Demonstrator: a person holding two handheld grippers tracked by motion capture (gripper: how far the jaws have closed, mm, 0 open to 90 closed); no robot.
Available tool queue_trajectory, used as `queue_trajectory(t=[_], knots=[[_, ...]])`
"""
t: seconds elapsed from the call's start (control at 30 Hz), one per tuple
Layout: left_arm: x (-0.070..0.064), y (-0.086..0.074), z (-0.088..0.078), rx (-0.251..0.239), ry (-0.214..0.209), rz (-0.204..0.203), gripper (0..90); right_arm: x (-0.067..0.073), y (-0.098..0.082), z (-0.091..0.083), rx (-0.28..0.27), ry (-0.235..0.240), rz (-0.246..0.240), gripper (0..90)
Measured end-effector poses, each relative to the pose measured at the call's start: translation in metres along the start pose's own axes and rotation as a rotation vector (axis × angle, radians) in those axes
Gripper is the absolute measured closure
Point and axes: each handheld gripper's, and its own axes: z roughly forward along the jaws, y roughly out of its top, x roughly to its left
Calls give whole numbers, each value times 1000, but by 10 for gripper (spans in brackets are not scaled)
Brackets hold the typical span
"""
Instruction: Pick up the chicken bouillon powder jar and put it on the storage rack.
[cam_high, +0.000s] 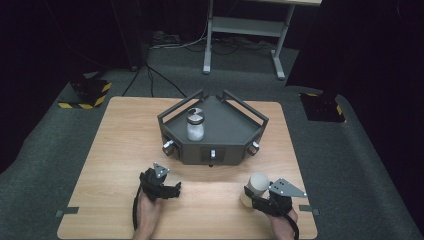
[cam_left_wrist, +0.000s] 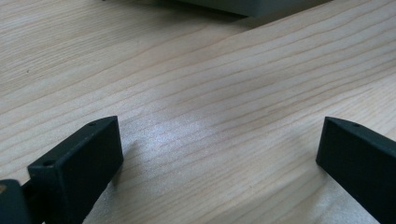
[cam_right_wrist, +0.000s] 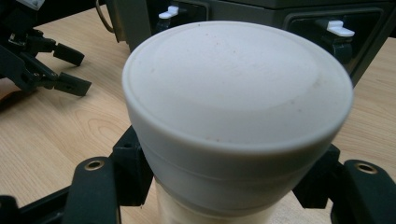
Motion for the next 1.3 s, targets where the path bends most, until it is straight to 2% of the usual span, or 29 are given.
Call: queue_trajectory(t=[0.2,0.4,0.47,0.6,1.3], knots=[[0,-3,-2,-10,7,-6,36,-1,1,0,1,-3,1,354],[2,-4,-2,-15,-32,36,49,-1,1,0,-1,-5,0,354],[0,-1,-1,-2,-11,22,0,-1,1,-1,-2,-5,-1,354],[-2,-1,-1,0,19,-21,1,-1,1,0,-1,-6,0,354],[-2,-1,-1,-1,15,-16,0,-5,14,-3,-12,11,-14,354]])
